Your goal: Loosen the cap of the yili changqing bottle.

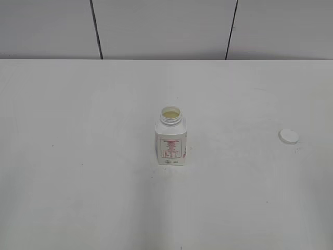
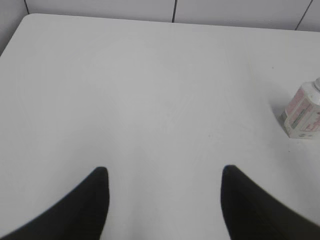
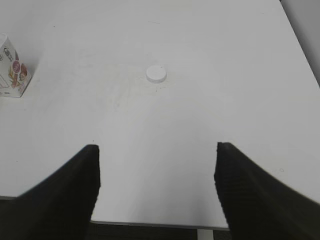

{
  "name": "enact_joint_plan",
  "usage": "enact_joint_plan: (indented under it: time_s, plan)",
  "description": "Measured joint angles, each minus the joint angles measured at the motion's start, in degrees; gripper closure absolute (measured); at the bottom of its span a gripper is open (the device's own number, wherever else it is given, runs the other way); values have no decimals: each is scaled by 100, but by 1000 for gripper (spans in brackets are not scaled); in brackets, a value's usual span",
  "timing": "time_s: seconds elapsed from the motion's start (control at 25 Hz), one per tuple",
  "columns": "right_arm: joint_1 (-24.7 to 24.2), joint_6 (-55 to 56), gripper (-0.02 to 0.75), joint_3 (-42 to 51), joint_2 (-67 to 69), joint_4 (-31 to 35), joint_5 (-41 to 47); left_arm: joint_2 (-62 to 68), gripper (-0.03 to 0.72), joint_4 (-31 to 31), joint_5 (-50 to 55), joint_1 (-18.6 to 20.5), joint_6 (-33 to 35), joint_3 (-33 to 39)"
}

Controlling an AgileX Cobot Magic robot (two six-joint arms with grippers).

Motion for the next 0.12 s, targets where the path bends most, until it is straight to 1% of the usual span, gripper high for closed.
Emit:
enact_joint_plan:
  time_s: [0.12]
  plan:
    - [0, 0, 174, 0, 0, 0, 0, 0, 249, 0, 0, 0, 0, 0]
